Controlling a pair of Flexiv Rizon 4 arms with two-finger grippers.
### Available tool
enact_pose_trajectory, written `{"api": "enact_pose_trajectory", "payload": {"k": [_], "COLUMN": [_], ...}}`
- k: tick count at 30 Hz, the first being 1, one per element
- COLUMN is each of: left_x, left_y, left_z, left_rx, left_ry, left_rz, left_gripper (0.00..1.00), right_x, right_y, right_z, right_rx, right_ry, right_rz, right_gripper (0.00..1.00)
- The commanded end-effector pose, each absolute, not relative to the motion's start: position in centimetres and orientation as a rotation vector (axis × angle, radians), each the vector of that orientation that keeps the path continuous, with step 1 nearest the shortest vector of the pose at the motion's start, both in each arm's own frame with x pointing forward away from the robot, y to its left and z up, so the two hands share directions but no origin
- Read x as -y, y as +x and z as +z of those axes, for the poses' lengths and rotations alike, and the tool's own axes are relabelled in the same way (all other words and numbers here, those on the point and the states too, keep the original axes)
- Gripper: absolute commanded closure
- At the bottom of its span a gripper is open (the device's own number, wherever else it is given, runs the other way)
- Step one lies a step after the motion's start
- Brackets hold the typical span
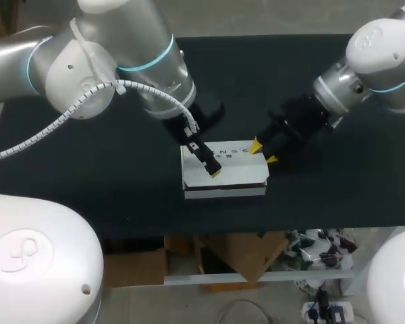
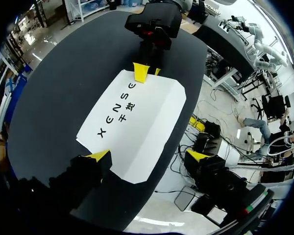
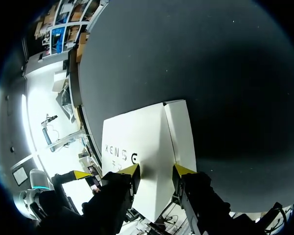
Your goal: Assemble the packaging by folding the flat box into shape, placing the metal phone stand inside, and closing the box properly
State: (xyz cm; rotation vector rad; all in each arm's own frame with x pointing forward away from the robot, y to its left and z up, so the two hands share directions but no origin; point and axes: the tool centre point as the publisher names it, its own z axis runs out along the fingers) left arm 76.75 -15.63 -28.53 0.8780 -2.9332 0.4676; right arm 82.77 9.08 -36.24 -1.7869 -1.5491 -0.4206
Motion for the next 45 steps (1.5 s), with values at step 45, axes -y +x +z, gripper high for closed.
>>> {"api": "enact_pose_trajectory", "payload": {"k": [45], "left_x": [15.4], "left_y": [78.1], "left_z": [-28.9], "left_rx": [3.221], "left_ry": [0.569], "left_rz": [0.382], "left_gripper": [0.00], "right_x": [-9.3], "right_y": [82.8], "right_z": [-36.3], "right_rx": [1.553], "right_ry": [-1.781], "right_rz": [-0.418], "right_gripper": [0.57]}}
